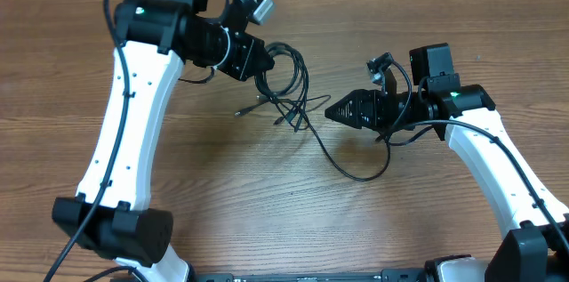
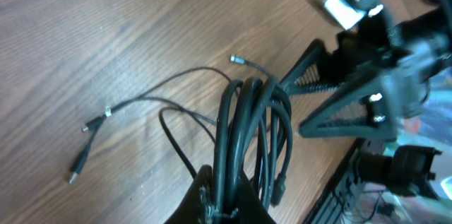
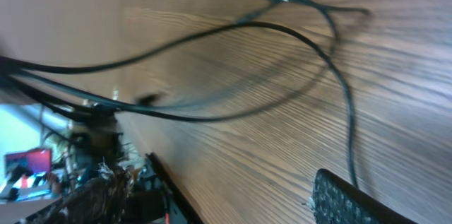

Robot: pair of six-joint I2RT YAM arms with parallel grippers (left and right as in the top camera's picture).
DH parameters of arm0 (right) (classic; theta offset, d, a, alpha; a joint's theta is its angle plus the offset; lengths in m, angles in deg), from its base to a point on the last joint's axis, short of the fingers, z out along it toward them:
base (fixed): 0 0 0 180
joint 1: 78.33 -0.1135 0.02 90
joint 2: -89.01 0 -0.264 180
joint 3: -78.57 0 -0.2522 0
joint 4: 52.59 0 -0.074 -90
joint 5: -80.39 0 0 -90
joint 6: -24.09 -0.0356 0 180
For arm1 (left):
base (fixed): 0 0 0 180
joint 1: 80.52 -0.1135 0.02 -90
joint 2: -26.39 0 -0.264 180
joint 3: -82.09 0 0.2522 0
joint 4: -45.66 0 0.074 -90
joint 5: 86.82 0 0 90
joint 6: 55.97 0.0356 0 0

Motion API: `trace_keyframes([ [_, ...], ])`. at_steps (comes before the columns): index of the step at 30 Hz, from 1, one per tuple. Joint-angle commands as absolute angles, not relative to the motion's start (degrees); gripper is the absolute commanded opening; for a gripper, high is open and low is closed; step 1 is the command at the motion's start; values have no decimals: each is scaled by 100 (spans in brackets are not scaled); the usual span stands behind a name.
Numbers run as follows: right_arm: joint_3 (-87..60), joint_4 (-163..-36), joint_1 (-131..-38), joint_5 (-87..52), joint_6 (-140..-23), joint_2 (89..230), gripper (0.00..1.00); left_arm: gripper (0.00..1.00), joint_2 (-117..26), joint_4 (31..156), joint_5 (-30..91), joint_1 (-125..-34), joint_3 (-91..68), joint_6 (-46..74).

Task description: Untangle cables

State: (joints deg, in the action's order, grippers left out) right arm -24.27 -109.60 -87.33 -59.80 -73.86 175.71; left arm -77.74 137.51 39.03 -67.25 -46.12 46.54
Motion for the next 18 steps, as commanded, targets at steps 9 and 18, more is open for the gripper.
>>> trace_keyframes([
  [9,-2385,-10820,-8731,-6363,-7298,17538,76,4,-8000,14369,3274,-6475,-4612,4737],
  [18,-2385,-11399,-8731,-5204,-7333,17538,72,4,-7975,15123,2065,-6226,-4615,3688],
])
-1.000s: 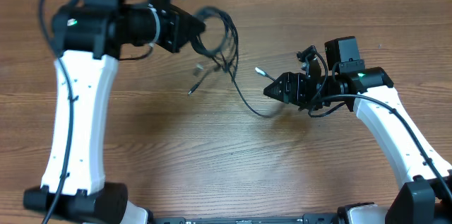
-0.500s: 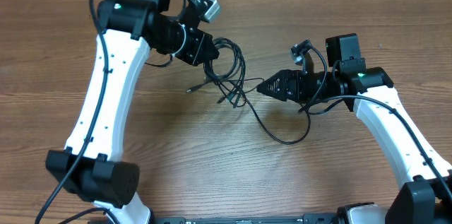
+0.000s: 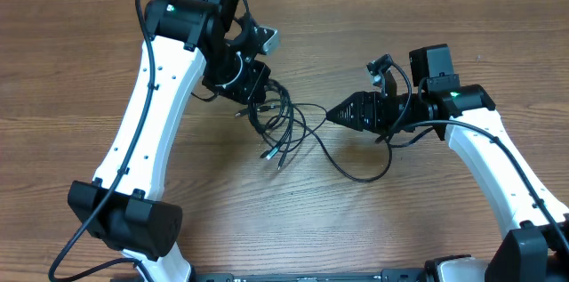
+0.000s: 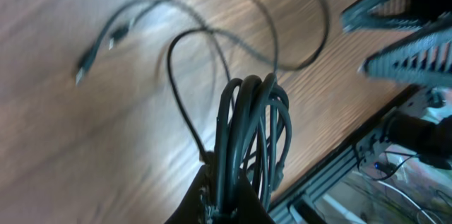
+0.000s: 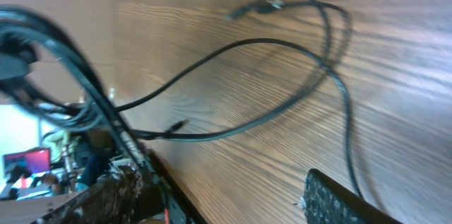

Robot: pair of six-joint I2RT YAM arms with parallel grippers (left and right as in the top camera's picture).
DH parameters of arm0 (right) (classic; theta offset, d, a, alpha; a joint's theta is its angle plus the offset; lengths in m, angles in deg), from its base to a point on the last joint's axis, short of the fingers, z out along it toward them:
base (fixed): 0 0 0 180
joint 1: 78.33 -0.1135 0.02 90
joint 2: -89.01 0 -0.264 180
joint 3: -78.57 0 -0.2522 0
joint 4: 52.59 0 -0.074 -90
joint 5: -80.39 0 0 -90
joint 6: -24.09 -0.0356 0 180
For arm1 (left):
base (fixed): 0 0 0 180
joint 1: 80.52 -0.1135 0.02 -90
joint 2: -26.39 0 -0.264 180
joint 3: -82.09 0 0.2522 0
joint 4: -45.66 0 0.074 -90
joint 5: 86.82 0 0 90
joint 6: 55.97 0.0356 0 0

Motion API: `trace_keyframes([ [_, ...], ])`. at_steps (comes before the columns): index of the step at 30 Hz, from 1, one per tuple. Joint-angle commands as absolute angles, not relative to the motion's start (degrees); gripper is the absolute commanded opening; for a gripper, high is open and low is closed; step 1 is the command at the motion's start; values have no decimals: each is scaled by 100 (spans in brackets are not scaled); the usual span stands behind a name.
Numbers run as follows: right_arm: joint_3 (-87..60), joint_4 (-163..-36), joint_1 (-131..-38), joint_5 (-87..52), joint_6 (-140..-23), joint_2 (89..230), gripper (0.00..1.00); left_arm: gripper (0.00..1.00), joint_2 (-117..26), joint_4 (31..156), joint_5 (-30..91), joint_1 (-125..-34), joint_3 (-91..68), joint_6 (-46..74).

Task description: Untangle cables

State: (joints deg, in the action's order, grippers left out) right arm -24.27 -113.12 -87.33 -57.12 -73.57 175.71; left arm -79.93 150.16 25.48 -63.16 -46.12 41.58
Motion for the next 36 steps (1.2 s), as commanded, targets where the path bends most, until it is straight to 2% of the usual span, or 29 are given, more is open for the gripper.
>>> trace_keyframes([
  [1,-2385,-11504,-8731,-5023,-7335,17538,72,4,-7960,15185,1982,-6198,-4612,3609],
  [5,-2385,-11819,-8724,-4256,-7493,17538,72,4,-7785,15287,1764,-6019,-4612,3445],
  [8,-2385,-11983,-8726,-3795,-7602,17538,72,4,-7508,15331,1163,-5794,-4612,3037],
  [16,-2385,-11939,-8726,-3723,-7606,17538,73,4,-6579,15239,17,-5219,-4396,2147],
  [21,-2385,-11919,-8726,-3725,-7608,17538,73,4,-6002,14487,-42,-5157,-3152,1959],
  [25,-2385,-11932,-8726,-3860,-7552,17538,75,5,-5635,13154,-11,-5190,-1736,2079],
  [27,-2385,-11865,-8737,-5008,-6881,17538,75,4,-5702,11725,809,-5201,-905,2820],
  [28,-2385,-11845,-8737,-5296,-6732,17538,75,4,-5777,11469,1289,-5201,-785,3120],
  [32,-2385,-11806,-8822,-5862,-6245,17538,75,4,-6183,11294,3211,-5243,-763,4188],
  [36,-2385,-11528,-9023,-5862,-6238,17538,72,4,-6286,11290,3844,-5455,-763,4505],
])
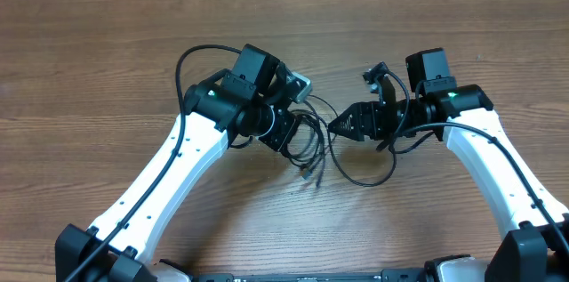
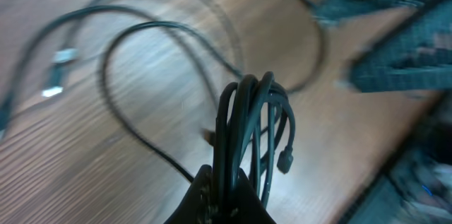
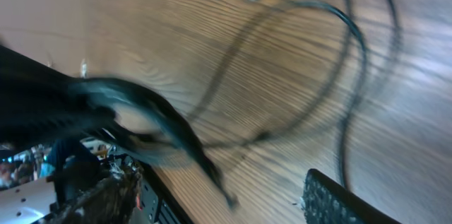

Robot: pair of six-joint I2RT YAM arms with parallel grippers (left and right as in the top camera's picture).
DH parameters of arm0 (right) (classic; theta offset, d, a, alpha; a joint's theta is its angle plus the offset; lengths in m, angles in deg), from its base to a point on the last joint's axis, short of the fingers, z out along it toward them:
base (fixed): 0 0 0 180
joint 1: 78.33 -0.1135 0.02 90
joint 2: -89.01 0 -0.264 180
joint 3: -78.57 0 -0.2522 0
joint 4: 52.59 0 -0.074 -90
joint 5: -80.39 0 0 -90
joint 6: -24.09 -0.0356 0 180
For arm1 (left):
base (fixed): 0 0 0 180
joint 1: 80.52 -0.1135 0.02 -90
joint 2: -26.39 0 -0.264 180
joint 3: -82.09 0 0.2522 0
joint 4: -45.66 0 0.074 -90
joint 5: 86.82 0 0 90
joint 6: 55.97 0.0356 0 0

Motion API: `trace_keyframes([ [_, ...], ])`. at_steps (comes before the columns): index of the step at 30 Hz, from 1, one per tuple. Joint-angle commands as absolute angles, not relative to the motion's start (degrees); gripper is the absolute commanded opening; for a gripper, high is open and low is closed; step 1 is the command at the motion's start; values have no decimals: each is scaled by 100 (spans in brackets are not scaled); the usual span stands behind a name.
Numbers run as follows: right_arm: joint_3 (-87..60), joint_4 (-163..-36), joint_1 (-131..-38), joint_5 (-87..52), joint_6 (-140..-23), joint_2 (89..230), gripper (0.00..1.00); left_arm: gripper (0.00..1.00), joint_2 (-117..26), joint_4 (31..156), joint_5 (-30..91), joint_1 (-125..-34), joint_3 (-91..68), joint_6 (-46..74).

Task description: Untangle cables

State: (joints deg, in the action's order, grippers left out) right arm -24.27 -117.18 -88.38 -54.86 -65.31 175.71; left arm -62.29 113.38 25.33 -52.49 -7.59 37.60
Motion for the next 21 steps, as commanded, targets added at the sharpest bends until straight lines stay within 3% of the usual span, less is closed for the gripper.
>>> trace_keyframes([
  [1,-2385,-11447,-9082,-5862,-6240,17538,71,4,-6290,11290,4013,-5522,-763,4584],
  [5,-2385,-11139,-9391,-5856,-6240,17538,68,4,-6295,11277,4623,-5903,-763,4654],
  [9,-2385,-10861,-9640,-5832,-6251,17538,59,4,-6297,11274,5311,-6248,-763,4772],
  [11,-2385,-10789,-9673,-5812,-6284,17540,50,4,-6297,11272,5611,-6360,-763,4833],
  [13,-2385,-10774,-9670,-5814,-6284,17538,28,4,-6297,11274,5836,-6449,-763,4870],
  [17,-2385,-10774,-9670,-5819,-6286,17538,10,4,-6297,11277,5827,-6445,-763,4868],
  [18,-2385,-10774,-9670,-5819,-6286,17538,7,12,-6297,11277,5820,-6443,-763,4868],
  [20,-2385,-10774,-9670,-5819,-6286,17538,4,40,-6297,11288,5713,-6443,-763,4864],
  [21,-2385,-10774,-9670,-5819,-6286,17540,4,49,-6297,11307,5637,-6445,-763,4864],
])
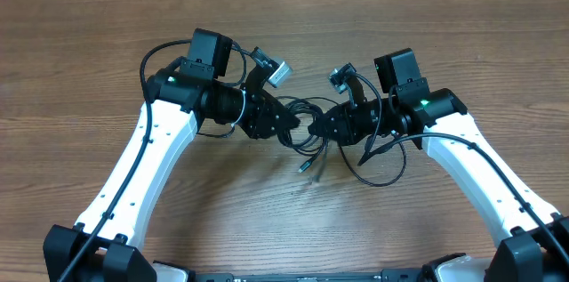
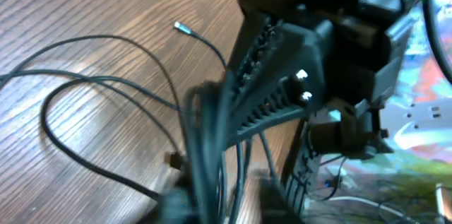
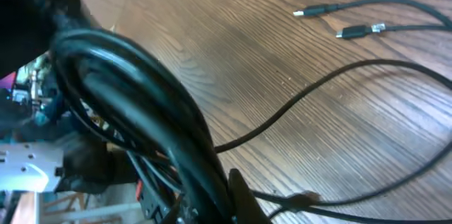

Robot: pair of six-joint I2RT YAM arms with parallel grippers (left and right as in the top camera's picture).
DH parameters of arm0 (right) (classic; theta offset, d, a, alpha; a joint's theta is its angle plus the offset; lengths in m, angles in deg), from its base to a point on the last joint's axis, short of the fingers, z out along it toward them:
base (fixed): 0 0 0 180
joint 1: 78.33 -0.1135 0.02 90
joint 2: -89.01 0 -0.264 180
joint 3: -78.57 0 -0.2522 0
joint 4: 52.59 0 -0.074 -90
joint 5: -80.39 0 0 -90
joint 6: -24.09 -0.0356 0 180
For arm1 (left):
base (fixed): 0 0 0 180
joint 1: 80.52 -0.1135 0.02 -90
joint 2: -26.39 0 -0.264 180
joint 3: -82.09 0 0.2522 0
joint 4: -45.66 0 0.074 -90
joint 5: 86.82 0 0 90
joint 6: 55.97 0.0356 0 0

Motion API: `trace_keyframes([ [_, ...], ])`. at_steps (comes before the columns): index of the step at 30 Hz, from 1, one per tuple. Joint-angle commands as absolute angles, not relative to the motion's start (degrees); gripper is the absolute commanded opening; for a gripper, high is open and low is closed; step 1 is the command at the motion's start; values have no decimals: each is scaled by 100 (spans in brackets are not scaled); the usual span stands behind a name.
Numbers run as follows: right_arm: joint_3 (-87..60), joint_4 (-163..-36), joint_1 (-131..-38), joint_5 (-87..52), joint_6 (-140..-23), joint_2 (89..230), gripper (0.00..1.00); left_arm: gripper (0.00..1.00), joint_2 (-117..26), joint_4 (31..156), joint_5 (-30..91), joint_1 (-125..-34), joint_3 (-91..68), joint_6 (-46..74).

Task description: Untangle cables

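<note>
A coiled bundle of black cables [image 1: 305, 129] hangs between my two grippers at the middle of the wooden table [image 1: 89, 51]. In the right wrist view the thick bundle [image 3: 141, 75] runs down into my right gripper [image 3: 212, 199], which is shut on it. My left gripper [image 1: 286, 122] faces the right gripper [image 1: 323, 127] closely. In the blurred left wrist view the bundle [image 2: 212, 132] stands between left fingers [image 2: 173, 203] that sit apart. Thin strands trail off the bundle onto the table, ending in small plugs [image 3: 357, 32].
A loose plug end [image 1: 305, 166] lies just in front of the grippers. A thin cable loop [image 1: 387, 171] lies on the table under the right arm. The right gripper's ribbed body [image 2: 275, 83] fills the left wrist view.
Both grippers have come together at the table's middle. The right gripper, open before, is now shut on the bundle. The left fingers, shut on it before, now stand apart.
My left gripper held the coiled bundle at the back of the table, with the right gripper open and apart. The left arm then held it nearer the right gripper, then right beside it. Now the right gripper holds the bundle.
</note>
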State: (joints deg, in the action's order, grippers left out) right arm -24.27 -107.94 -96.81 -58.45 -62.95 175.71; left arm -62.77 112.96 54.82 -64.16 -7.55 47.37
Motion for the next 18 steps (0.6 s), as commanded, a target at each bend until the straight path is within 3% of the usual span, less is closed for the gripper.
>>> trace_keyframes([
  [1,-2385,-10774,-9670,-5816,-6286,17540,4,52,-6297,11344,5503,-6447,-763,4864],
  [6,-2385,-10776,-9670,-5816,-6286,17540,4,52,-6297,11613,4725,-6449,-763,4862],
  [18,-2385,-10776,-9670,-5814,-6308,17538,4,40,-6297,11775,4421,-6506,-763,4864],
])
